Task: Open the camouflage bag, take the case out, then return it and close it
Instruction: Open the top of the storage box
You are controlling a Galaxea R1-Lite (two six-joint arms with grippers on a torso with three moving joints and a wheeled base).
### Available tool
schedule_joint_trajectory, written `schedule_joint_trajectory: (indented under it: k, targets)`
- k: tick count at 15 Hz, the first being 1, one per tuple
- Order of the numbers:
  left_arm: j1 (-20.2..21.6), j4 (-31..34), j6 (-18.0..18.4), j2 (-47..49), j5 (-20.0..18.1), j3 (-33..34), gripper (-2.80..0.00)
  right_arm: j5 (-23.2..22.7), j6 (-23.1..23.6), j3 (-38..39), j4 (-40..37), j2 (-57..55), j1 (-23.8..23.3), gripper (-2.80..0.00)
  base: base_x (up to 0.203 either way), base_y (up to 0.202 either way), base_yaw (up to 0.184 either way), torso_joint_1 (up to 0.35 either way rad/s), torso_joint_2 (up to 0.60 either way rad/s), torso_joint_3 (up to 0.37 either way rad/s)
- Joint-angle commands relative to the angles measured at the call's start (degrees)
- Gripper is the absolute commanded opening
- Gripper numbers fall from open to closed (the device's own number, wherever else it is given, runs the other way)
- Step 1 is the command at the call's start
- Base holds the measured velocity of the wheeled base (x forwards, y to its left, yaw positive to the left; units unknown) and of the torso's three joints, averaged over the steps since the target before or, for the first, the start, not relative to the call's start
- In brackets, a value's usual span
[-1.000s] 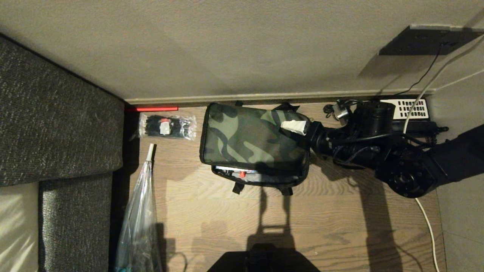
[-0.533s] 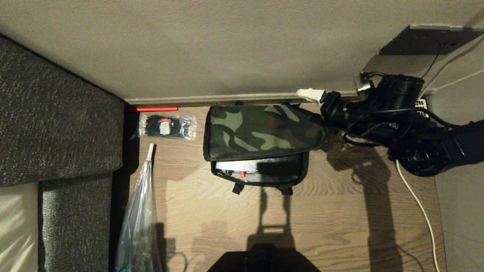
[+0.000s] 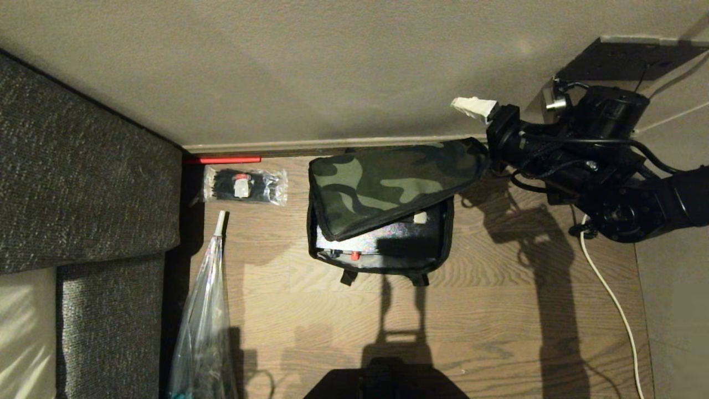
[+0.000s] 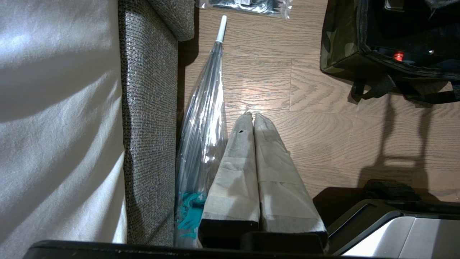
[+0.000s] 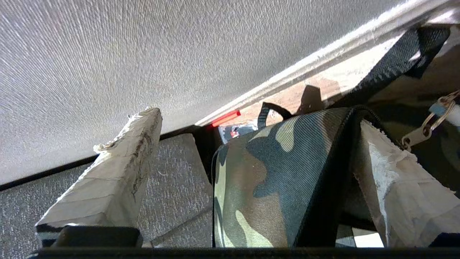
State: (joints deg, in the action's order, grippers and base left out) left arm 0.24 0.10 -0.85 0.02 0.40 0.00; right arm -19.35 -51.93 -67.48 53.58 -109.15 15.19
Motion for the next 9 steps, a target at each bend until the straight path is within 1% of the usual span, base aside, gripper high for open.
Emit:
schedule_joint_trajectory:
  k: [1,6,9]
  targets:
    - [0.02,-0.01,-0.03,-0.11,0.04,0.18,-2.8,-0.17,-0.28,-0.2,0.76,-0.08,-0.24,0.0,0.0,0.0,0.0,0.0,0.0,0.0]
    - [0.02,-0.01,-0.03,-0.11,0.04,0.18,-2.8,-0.34,0.08,-0.65,3.99,0.08,-0.39,0.0,0.0,0.0,0.0,0.0,0.0,0.0]
    - [0.02,-0.01,-0.04,-0.11,0.04,0.18,-2.8,-2.0,0.16,-0.9,5.66,1.13,-1.04,0.0,0.0,0.0,0.0,0.0,0.0,0.0]
